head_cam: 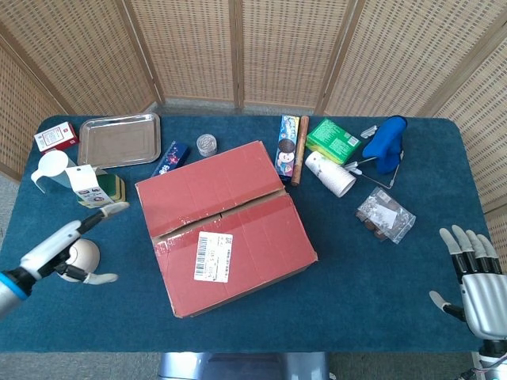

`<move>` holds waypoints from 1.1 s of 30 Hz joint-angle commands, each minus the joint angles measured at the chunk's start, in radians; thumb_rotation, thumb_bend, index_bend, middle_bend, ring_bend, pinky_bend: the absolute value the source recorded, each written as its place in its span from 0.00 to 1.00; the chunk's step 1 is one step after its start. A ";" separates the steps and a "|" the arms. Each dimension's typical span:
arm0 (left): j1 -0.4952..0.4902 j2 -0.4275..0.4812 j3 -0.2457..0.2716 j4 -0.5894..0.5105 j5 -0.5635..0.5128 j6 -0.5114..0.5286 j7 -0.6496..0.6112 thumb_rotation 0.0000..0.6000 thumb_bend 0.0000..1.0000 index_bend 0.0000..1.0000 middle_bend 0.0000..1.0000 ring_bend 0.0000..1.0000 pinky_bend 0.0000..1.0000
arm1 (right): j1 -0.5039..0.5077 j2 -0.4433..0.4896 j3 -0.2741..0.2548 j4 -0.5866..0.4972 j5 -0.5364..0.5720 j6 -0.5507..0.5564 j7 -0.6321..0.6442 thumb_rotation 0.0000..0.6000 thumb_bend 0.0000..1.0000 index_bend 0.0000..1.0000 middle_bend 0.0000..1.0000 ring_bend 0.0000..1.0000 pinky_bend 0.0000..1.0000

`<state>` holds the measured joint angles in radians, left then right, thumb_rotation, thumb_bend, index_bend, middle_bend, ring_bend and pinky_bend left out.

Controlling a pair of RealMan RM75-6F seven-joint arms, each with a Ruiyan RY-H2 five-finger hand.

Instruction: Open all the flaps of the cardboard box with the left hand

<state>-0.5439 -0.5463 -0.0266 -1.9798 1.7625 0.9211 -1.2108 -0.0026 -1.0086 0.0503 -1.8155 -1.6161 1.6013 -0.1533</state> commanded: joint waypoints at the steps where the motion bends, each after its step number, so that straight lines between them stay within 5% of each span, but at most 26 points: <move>1: -0.081 0.022 -0.015 -0.016 0.022 -0.085 -0.100 1.00 0.11 0.05 0.00 0.00 0.09 | 0.000 0.000 0.000 0.000 -0.001 0.002 0.001 1.00 0.00 0.00 0.00 0.00 0.03; 12: -0.200 -0.057 0.025 0.013 0.082 -0.155 -0.399 1.00 0.11 0.04 0.00 0.00 0.19 | -0.001 0.002 -0.003 -0.002 -0.007 0.003 0.002 1.00 0.00 0.00 0.00 0.00 0.03; 25: -0.260 -0.153 0.094 0.072 0.085 -0.128 -0.472 1.00 0.11 0.04 0.00 0.00 0.19 | -0.003 0.008 -0.006 -0.005 -0.014 0.005 0.014 1.00 0.00 0.00 0.00 0.00 0.03; 33: -0.268 -0.159 0.126 0.084 0.123 -0.018 -0.552 1.00 0.11 0.04 0.00 0.01 0.20 | -0.003 0.010 -0.009 -0.009 -0.019 0.005 0.013 1.00 0.00 0.00 0.00 0.00 0.03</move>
<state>-0.8098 -0.7014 0.0888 -1.9014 1.8706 0.8748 -1.7361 -0.0059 -0.9988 0.0417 -1.8248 -1.6347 1.6059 -0.1401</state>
